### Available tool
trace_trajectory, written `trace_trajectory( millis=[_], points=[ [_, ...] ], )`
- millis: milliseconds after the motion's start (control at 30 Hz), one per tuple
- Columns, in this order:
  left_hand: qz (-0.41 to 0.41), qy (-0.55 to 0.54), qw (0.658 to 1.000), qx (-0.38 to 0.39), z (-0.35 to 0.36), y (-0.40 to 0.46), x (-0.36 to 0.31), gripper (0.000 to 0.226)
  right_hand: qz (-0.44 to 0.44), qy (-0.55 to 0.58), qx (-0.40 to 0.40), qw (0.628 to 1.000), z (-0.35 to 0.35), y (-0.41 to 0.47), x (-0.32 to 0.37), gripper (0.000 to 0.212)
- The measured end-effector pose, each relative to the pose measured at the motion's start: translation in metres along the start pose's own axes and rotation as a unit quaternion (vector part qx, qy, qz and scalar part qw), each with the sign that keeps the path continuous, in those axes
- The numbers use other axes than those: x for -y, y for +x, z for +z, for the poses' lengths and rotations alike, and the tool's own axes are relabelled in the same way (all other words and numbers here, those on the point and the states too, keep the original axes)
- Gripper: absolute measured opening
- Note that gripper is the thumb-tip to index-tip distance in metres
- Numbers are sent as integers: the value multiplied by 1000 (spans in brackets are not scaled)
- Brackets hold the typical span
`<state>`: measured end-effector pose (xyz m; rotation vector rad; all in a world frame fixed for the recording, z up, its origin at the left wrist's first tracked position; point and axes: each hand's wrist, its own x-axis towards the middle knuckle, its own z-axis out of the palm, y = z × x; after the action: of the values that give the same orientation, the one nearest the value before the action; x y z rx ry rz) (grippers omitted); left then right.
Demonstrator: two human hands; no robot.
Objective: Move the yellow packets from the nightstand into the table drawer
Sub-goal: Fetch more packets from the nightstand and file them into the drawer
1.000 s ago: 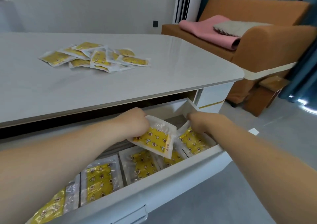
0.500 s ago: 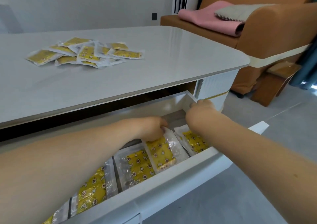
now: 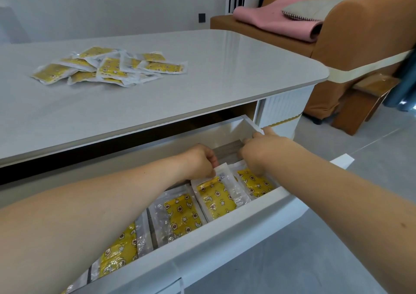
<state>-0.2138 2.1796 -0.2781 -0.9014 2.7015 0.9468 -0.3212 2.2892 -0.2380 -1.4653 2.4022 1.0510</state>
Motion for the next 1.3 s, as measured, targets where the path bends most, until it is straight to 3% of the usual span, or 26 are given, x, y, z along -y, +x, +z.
trace_trajectory(
  millis=[233, 467, 667, 800, 933, 1100, 1300],
  points=[
    [13, 52, 998, -23, 4, -1, 2, 19, 26, 71, 9, 997, -1, -7, -5, 48],
    [119, 126, 982, -82, -19, -32, -9, 5, 43, 220, -45, 974, -11, -20, -14, 58],
    [281, 110, 928, -219, -66, -91, -31, 21, 68, 289, -54, 953, -46, -72, -28, 68],
    [292, 91, 900, -310, -120, -107, -24, 27, 62, 372, -97, 921, -97, -109, -31, 62],
    [288, 123, 889, -335, -202, -122, -18, 27, 68, 420, -163, 890, -172, -145, -33, 64],
    [310, 119, 869, -366, -373, -168, -63, 36, 116, 485, -258, 828, -323, -205, -70, 67],
    [316, 125, 858, -384, -607, -256, -148, 34, 125, 441, -319, 830, -552, -305, -140, 56]
  ],
)
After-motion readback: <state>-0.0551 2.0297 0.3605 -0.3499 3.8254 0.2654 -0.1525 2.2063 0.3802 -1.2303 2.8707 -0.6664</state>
